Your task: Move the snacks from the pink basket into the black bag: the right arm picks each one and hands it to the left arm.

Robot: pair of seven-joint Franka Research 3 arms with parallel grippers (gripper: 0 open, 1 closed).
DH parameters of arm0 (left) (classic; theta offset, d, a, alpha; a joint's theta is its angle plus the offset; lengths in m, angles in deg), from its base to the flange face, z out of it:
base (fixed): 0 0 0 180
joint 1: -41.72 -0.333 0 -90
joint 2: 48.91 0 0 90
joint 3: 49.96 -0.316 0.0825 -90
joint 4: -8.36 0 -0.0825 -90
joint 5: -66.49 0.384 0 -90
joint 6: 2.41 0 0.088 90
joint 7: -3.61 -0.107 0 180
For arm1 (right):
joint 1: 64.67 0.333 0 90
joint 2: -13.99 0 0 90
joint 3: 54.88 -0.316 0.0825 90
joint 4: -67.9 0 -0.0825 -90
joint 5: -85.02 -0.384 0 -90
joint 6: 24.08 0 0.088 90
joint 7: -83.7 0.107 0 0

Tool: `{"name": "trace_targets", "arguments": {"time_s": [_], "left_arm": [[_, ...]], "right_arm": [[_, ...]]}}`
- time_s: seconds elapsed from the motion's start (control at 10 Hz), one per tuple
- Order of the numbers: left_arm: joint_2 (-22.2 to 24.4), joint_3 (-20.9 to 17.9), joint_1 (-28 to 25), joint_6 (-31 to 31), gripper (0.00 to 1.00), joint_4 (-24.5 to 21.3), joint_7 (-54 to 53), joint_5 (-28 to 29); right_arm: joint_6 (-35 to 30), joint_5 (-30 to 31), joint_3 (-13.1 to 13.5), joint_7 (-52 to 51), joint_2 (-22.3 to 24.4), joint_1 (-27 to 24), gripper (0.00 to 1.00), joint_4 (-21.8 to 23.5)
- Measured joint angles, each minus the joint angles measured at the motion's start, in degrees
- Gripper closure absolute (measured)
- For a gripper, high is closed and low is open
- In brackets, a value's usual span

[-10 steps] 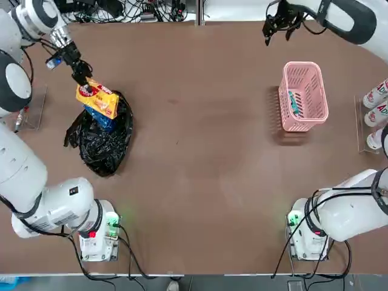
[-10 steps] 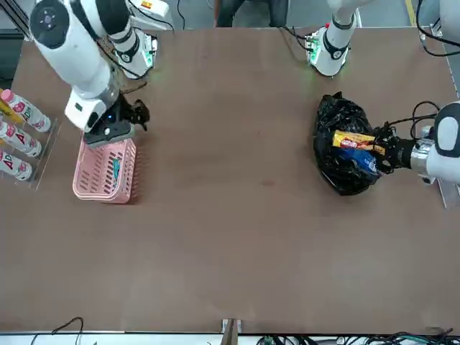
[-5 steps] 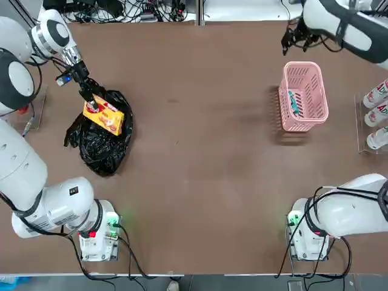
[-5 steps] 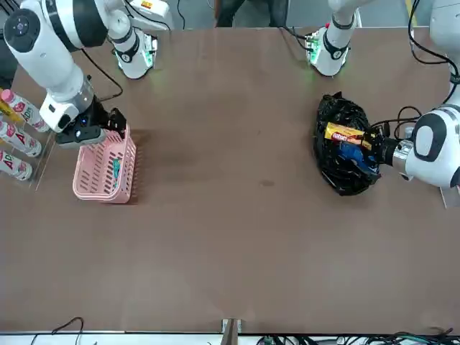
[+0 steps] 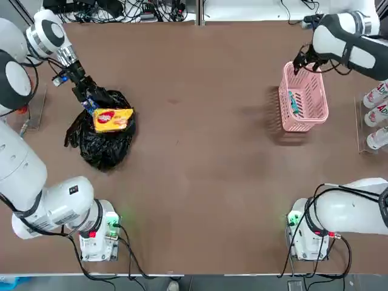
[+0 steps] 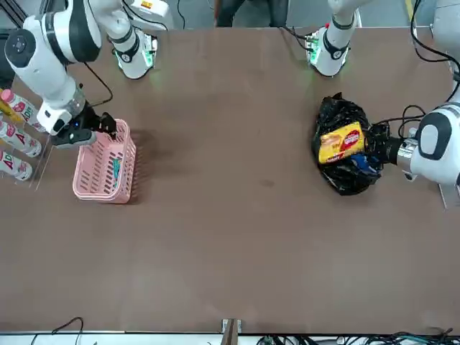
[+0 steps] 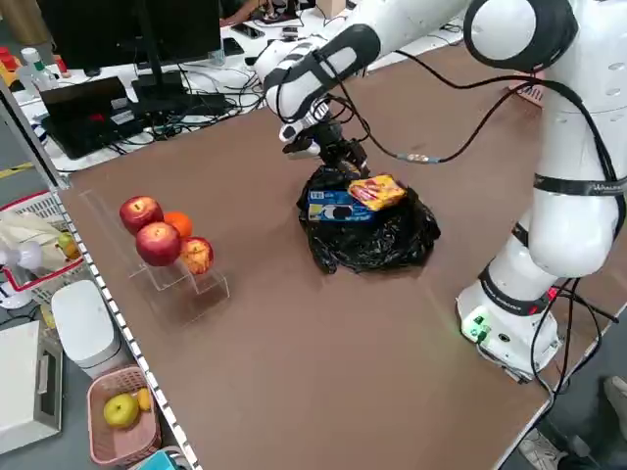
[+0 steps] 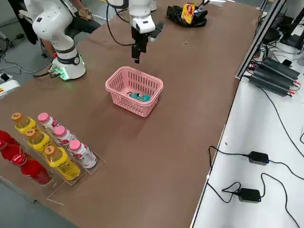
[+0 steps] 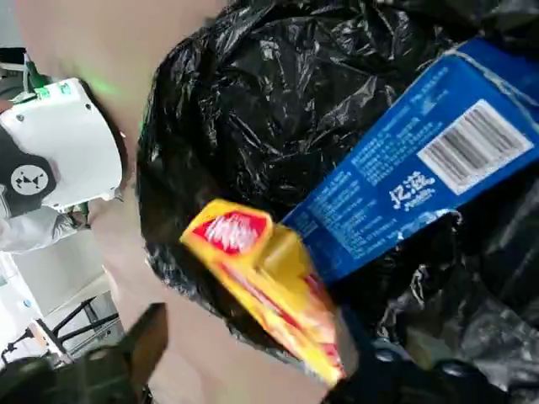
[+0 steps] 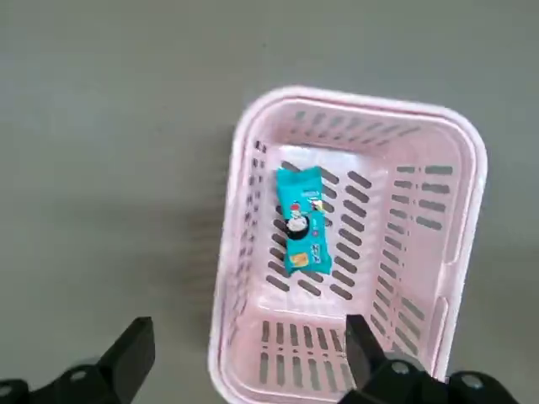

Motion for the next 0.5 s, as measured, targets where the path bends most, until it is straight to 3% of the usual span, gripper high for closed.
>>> {"name": "trace_targets", "arguments": {"time_s": [0.1,0.3,0.5], "left_arm": [[0.95,0.00,-0.39,0.17,0.00,1.53,-0.09,0.00],[3.09,0.30,-0.72,0.58,0.00,6.12,-0.91,0.00],[4.37,2.66,-0.63,2.06,0.00,11.87,-1.87,0.00]], "right_arm": [[3.30,0.00,1.36,-2.28,0.10,-0.56,0.00,2.10],[11.28,0.00,4.28,-6.67,0.08,-0.76,0.00,7.18],[17.18,0.00,5.26,-9.11,-0.28,-0.76,0.00,10.44]]}}
